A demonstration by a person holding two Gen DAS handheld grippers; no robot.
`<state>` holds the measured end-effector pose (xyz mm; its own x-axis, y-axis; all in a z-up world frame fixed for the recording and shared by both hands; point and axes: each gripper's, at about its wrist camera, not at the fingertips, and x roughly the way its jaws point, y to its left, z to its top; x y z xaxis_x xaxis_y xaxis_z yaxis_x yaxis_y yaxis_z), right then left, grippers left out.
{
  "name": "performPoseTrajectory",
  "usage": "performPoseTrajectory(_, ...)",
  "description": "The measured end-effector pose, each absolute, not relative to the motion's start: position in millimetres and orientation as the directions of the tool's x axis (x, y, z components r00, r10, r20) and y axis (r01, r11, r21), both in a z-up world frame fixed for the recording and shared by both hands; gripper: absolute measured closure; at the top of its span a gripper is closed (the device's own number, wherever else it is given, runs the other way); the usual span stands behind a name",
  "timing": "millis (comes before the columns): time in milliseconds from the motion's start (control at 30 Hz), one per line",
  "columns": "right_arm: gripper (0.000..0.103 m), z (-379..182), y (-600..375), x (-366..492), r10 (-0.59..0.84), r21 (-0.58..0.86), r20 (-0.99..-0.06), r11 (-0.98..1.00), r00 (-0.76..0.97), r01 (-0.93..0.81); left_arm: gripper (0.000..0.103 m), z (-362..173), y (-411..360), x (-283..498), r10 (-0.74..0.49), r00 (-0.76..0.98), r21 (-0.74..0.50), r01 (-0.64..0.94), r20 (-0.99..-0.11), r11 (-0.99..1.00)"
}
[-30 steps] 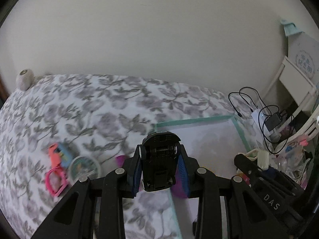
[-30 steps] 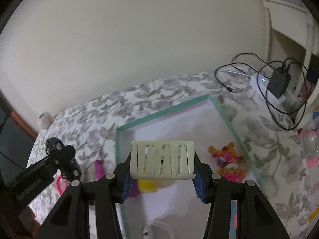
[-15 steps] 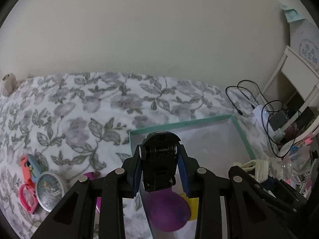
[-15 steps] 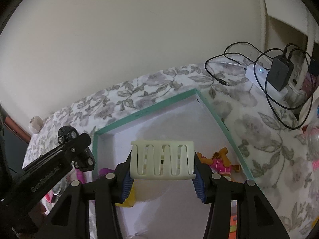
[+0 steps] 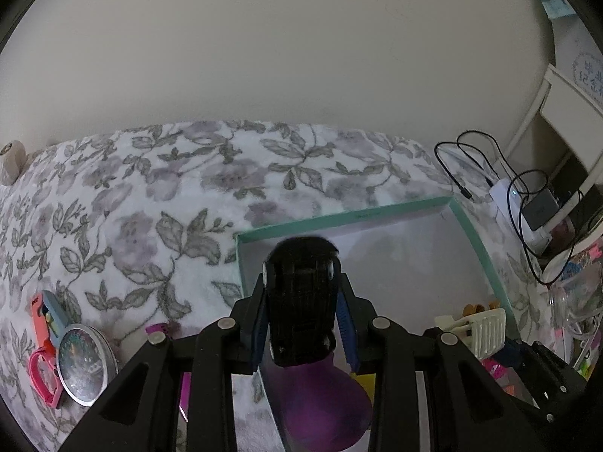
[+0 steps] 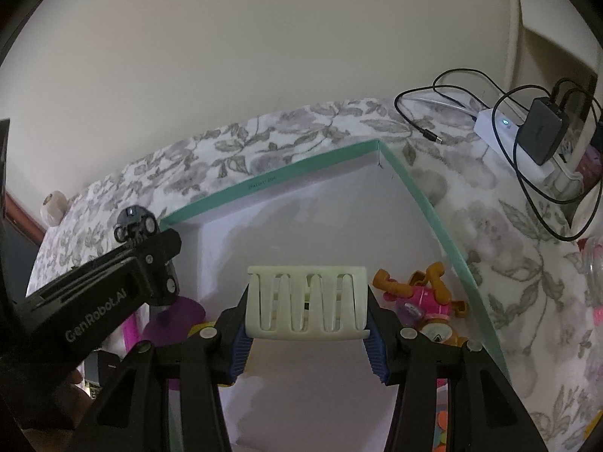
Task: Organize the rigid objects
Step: 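Carry the black car and cream holder over the teal tray and lower them, then open both tools to release the car and holder inside the tray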
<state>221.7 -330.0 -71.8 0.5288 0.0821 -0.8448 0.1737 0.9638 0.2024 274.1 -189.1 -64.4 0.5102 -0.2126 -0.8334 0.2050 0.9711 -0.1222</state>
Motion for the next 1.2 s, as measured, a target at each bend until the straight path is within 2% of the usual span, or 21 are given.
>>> performPoseTrajectory(367,0.05,-75,-329,221,0.077,0.189,-0.856,0.967,0.511,0.171,0.068,-76,-187,272,-0.255,0.454,-0.184,0.195,-0.854,0.963)
performPoseTrajectory(700,0.049,-73,-324,221,0.059,0.158,-0.865,0.974,0.499,0.159,0.053,-68,-175,261,-0.241,0.463,-0.204,0.128,-0.853,0.971)
performPoseTrajectory(867,0.048,-69,-322,221,0.04,0.137,-0.866,0.978,0.498,0.159,0.053,-64,-162,254,-0.22,0.465,-0.205,0.085,-0.857,0.975)
performPoseTrajectory(967,0.04,-65,-322,219,0.032,0.129,-0.862,0.979,0.506,0.158,0.047,-54,-152,252,-0.2,0.473,-0.193,0.065,-0.858,0.979)
performPoseTrajectory(1200,0.04,-56,-322,216,0.025,0.123,-0.853,0.98,0.521,0.154,0.047,-40,-130,250,-0.168,0.477,-0.189,0.003,-0.863,0.982)
